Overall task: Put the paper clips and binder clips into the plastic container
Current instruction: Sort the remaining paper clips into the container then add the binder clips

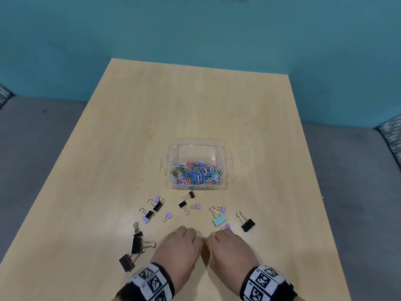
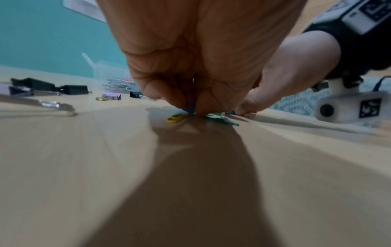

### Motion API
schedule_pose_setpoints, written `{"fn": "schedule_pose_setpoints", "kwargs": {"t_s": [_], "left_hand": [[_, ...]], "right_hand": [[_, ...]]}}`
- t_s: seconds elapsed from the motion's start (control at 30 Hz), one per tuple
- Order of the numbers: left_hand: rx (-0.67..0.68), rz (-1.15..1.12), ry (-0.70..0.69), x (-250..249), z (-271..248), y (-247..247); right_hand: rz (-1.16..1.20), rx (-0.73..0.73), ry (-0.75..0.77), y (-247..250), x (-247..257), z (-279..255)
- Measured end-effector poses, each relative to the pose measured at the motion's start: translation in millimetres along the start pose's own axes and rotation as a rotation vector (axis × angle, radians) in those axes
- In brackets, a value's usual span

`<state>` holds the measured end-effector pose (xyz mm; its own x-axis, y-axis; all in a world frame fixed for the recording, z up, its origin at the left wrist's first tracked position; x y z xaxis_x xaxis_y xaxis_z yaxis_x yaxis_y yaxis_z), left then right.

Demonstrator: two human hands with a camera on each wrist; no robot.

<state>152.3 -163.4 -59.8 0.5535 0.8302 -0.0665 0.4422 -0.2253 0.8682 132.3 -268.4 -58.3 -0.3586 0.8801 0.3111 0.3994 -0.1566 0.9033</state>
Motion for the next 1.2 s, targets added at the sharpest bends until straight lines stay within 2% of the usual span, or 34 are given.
{"fn": "schedule_pose_setpoints", "kwargs": {"t_s": [0.07,0.17,0.23,0.27,0.33,0.37,0.43,0.53,0.63,0.7,0.77,0.9,0.93,1.03,1.2], "left_hand": [[0.036,0.017,-0.030,0.5,1.3,-6.6],[0.029,-0.003,-0.016,3.0,9.4,-5.6],[0.057,-0.172,0.001,6.2,10.6,5.5],[0.053,-0.326,0.097,15.3,12.7,12.1],[-0.031,-0.579,0.290,39.6,19.1,32.8],[-0.100,-0.637,0.355,53.3,26.5,46.2],[-0.272,-0.712,0.430,78.5,41.6,79.5],[-0.367,-0.861,0.463,99.4,63.4,122.8],[-0.396,-0.909,0.446,111.1,64.9,133.0],[-0.445,-0.888,0.452,117.8,50.5,126.6],[-0.421,-0.835,0.443,114.3,30.5,106.3],[-0.108,-0.628,0.404,76.4,-10.9,27.5],[-0.065,-0.597,0.408,67.1,-20.4,12.5],[-0.082,-0.578,0.408,48.3,-33.1,-14.1],[-0.177,-0.565,0.384,36.5,-29.9,-19.7]], "right_hand": [[0.056,0.035,-0.064,2.6,-5.7,1.9],[0.205,-0.090,-0.112,31.4,-18.2,9.6],[0.317,-0.072,-0.186,53.3,-33.2,21.2],[0.370,-0.110,-0.218,68.2,-41.4,28.2],[0.453,-0.219,-0.281,100.1,-57.3,45.2],[0.464,-0.252,-0.292,112.9,-62.6,55.4],[0.437,-0.239,-0.307,131.4,-69.4,77.7],[0.411,-0.194,-0.312,138.4,-75.4,102.6],[0.404,-0.211,-0.279,136.5,-72.5,99.2],[0.394,-0.289,-0.252,135.9,-66.9,79.1],[0.437,-0.302,-0.222,120.2,-53.5,53.7],[0.405,-0.051,-0.135,46.6,-13.3,6.7],[0.380,-0.012,-0.126,30.2,-4.9,-1.1],[0.337,-0.042,-0.118,0.7,8.9,-9.7],[0.272,-0.099,-0.209,-2.4,13.7,1.3]]}}
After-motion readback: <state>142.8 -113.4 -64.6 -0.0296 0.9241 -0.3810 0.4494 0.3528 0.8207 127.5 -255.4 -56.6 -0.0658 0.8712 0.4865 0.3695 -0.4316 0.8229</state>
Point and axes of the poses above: each hand's wrist, its own z-axis towards the middle knuckle, its own y-axis out of the back of the hand, x = y × z, the point moved 6 cm from there along z, towards the middle knuckle, and after that the axes turned 8 degrees about y, right-handed, at the moved point
